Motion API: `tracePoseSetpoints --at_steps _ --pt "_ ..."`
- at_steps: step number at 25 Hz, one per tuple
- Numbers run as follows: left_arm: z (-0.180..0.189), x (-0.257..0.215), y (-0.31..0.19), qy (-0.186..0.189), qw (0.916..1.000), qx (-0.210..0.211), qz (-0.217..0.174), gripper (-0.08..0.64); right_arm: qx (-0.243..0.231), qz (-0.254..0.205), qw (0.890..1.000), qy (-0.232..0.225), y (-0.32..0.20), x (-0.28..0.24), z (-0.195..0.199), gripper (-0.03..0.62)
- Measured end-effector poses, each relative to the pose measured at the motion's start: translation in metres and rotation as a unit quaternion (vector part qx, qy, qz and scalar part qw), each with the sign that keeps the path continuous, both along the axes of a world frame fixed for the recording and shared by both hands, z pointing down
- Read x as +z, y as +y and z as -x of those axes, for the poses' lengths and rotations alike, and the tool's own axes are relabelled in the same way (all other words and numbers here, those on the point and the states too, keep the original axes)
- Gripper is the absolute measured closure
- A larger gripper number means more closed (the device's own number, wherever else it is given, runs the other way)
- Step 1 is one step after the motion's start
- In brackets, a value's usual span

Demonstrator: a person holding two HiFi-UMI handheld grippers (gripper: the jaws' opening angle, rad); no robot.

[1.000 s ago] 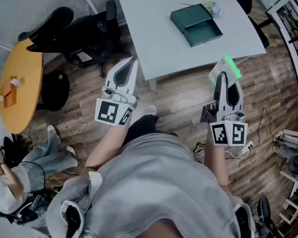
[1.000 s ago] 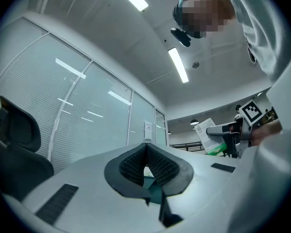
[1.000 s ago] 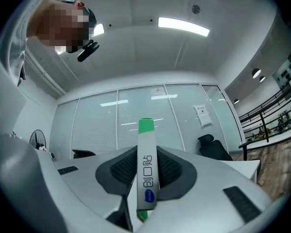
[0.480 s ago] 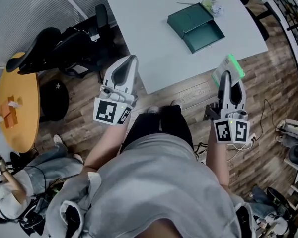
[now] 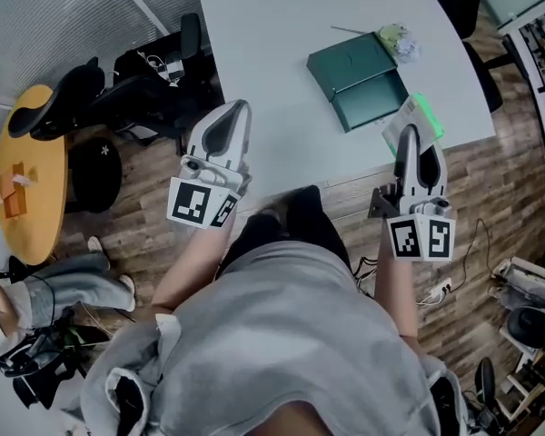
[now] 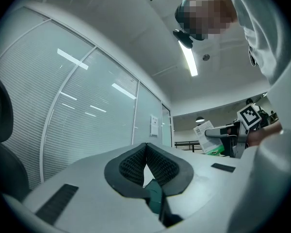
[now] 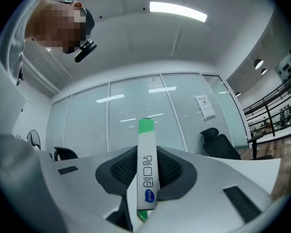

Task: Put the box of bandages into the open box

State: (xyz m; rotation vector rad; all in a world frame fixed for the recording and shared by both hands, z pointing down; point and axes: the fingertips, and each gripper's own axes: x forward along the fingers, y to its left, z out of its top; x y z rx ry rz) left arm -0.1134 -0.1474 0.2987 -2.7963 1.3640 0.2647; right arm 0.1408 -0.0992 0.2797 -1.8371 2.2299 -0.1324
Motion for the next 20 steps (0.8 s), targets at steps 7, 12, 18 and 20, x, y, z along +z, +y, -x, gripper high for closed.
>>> tracePoseSetpoints --at_steps 7,12,18,20 --pt "-0.056 -0.008 -0.063 -0.011 0.9988 -0.045 -0.015 0.54 -0.052 -0.005 0.999 -0.005 -0.085 -0.001 -0.059 0.482" --pt "-0.072 -0.002 -0.085 -0.011 0.9972 -0.074 -0.011 0.54 -0.074 0.0 0.997 -0.013 -0.118 0.006 -0.079 0.482" --pt "-0.08 0.0 -0.114 -0.014 0.9974 -0.07 -0.007 0.54 -0.079 0.0 0.997 -0.022 -0.142 0.006 -0.077 0.482" --pt "-0.082 0.001 -0.124 -0.014 0.9979 -0.062 -0.005 0.54 -0.077 0.002 0.997 -0.022 -0.151 0.007 -0.074 0.482"
